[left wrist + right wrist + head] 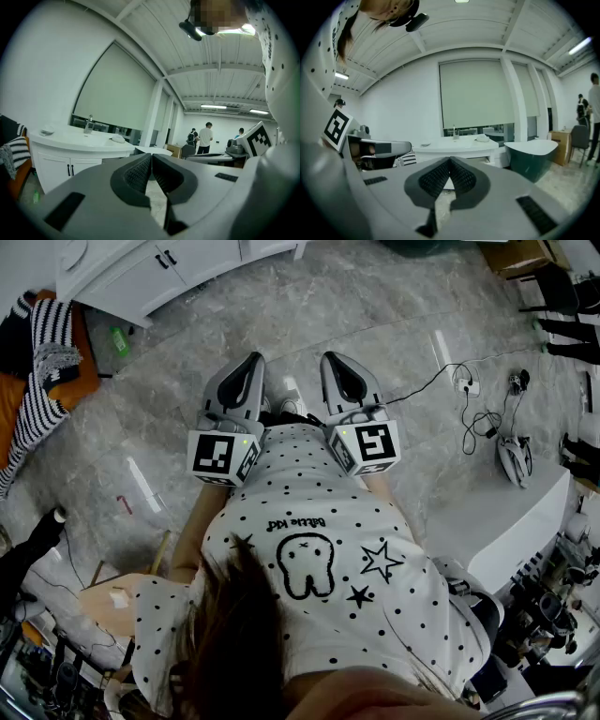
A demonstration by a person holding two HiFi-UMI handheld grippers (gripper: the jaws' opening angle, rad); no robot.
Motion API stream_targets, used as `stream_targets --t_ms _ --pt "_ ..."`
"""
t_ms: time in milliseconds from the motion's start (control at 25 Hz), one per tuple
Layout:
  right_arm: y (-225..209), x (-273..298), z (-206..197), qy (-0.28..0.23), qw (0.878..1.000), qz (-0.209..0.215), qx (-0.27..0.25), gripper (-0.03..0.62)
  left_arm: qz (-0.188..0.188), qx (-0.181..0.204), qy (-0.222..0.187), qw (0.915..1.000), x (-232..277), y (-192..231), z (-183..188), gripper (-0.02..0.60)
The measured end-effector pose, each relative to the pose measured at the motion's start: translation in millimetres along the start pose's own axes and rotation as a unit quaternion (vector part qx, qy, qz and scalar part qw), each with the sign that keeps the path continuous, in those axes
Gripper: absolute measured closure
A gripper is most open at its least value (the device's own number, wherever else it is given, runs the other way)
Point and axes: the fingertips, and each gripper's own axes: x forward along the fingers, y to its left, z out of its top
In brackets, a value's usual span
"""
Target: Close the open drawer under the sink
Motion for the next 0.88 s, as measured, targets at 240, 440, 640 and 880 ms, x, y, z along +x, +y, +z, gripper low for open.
stream_targets --t_ms 240,440,640,880 --pt "-4.6 -7.5 -1.3 0.000 1.000 0.001 -0.003 0.580 0.002 -0.002 -0.001 1.0000 0.2 -8.7 -1.1 0.568" --pt "-12.3 -14.8 -2.9 -0.003 1.000 0.001 -0.005 0.580 -0.001 -0.002 -0.001 1.0000 2.9 -19.8 -4.7 0.568" --pt "-23.2 -24.8 -5.7 -0.004 1.000 0.003 -0.014 0.580 -0.010 0.003 -0.001 0.9999 9.7 -39.1 -11.2 0.567" --pt "-37.2 -39.8 -13.5 0.002 1.000 0.009 -0.009 0.580 0.005 0.004 0.001 1.0000 12.2 -54.0 -19.8 0.566"
